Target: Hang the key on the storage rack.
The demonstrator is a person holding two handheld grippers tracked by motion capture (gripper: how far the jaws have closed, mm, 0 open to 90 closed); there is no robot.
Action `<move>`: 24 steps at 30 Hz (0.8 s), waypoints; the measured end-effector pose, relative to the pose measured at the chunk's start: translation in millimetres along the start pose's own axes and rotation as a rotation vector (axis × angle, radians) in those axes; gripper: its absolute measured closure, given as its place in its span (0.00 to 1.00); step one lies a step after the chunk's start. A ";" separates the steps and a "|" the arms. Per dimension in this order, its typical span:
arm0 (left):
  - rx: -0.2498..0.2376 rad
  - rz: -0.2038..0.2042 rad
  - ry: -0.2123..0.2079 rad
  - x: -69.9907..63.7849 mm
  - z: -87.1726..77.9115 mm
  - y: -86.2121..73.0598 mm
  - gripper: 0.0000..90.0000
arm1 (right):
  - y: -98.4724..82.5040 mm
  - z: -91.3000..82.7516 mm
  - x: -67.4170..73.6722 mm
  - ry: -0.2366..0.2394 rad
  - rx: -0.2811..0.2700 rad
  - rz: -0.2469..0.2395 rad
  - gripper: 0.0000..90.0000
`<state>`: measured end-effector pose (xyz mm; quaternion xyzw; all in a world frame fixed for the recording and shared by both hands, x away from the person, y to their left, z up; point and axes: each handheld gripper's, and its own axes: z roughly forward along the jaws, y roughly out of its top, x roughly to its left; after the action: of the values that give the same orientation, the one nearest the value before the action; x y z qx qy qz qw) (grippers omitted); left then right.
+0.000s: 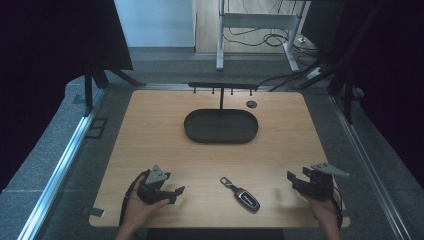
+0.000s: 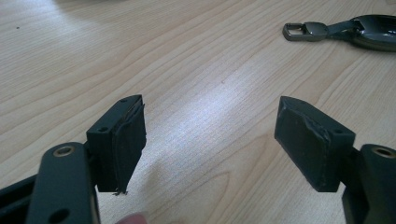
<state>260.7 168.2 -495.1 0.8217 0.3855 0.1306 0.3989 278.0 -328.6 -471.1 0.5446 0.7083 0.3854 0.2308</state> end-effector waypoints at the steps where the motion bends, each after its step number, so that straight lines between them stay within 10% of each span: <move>1: 0.000 -0.001 0.000 0.1 0.0 0.0 0.28 | 0.5 -0.7 0.1 0.005 -0.001 0.000 0.38; 24: -0.002 -0.016 0.009 3.5 -2.2 -0.4 0.28 | 28.6 -15.2 25.1 0.150 -0.026 -0.087 0.49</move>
<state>261.6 172.2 -494.2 0.8177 0.3936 0.1315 0.3989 276.1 -306.1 -437.0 0.4798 0.7415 0.4239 0.2008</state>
